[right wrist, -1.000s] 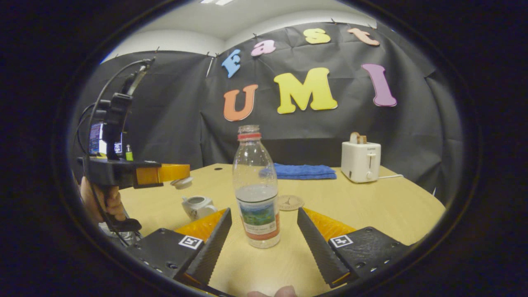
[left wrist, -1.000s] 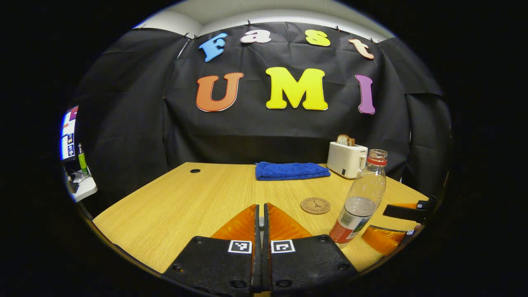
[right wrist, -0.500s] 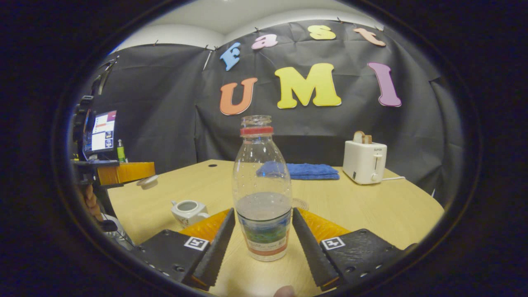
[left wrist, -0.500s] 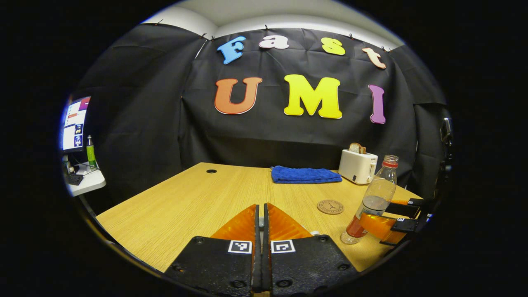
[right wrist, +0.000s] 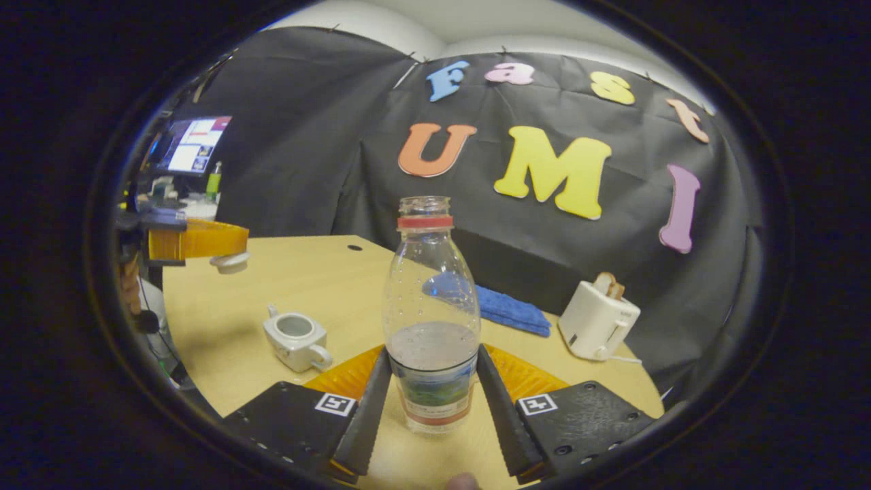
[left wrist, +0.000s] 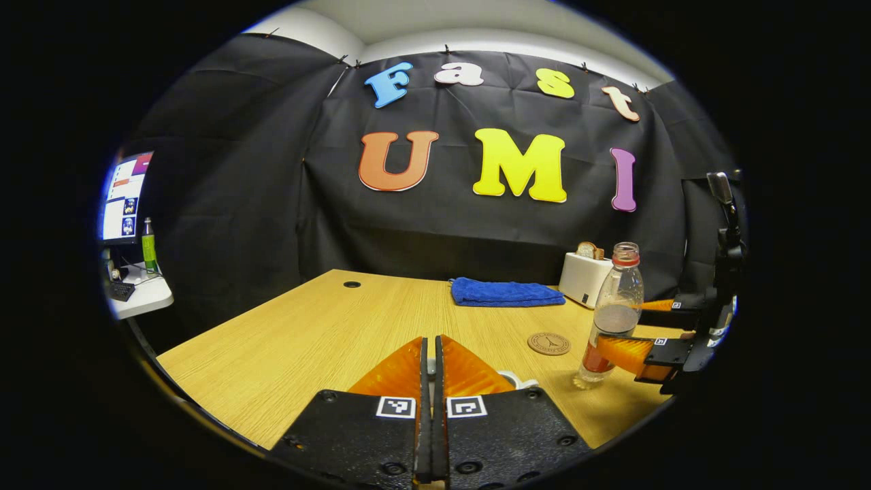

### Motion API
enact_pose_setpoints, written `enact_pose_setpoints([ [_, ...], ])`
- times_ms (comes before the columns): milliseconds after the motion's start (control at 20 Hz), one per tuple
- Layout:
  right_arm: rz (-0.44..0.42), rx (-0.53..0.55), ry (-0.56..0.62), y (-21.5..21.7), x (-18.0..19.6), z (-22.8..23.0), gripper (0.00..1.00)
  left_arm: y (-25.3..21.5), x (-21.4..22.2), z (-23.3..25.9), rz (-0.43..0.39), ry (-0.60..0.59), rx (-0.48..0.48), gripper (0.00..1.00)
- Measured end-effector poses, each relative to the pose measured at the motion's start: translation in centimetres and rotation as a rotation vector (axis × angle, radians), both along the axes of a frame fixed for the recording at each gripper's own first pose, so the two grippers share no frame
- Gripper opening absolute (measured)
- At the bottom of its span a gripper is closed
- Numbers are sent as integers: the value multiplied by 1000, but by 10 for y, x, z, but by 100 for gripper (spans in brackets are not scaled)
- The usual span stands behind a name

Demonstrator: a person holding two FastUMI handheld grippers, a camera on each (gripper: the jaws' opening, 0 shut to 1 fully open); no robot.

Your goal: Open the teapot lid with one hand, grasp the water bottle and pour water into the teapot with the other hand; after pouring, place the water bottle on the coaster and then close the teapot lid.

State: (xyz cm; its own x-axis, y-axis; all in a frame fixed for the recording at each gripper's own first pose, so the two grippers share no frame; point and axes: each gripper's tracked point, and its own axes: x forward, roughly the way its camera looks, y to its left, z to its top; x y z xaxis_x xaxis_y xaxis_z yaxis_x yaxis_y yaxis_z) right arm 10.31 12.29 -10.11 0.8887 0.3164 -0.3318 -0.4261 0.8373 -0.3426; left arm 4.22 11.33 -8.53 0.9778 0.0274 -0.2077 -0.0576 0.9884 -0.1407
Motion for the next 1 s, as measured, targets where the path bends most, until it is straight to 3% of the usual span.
enact_pose_setpoints([
  [250,62,-328,-41,-6,16,-17,72,13,-3,2,10,0,16,3],
  [1000,199,-883,-310,4,34,-26,72,23,-6,2,1,11,37,3],
])
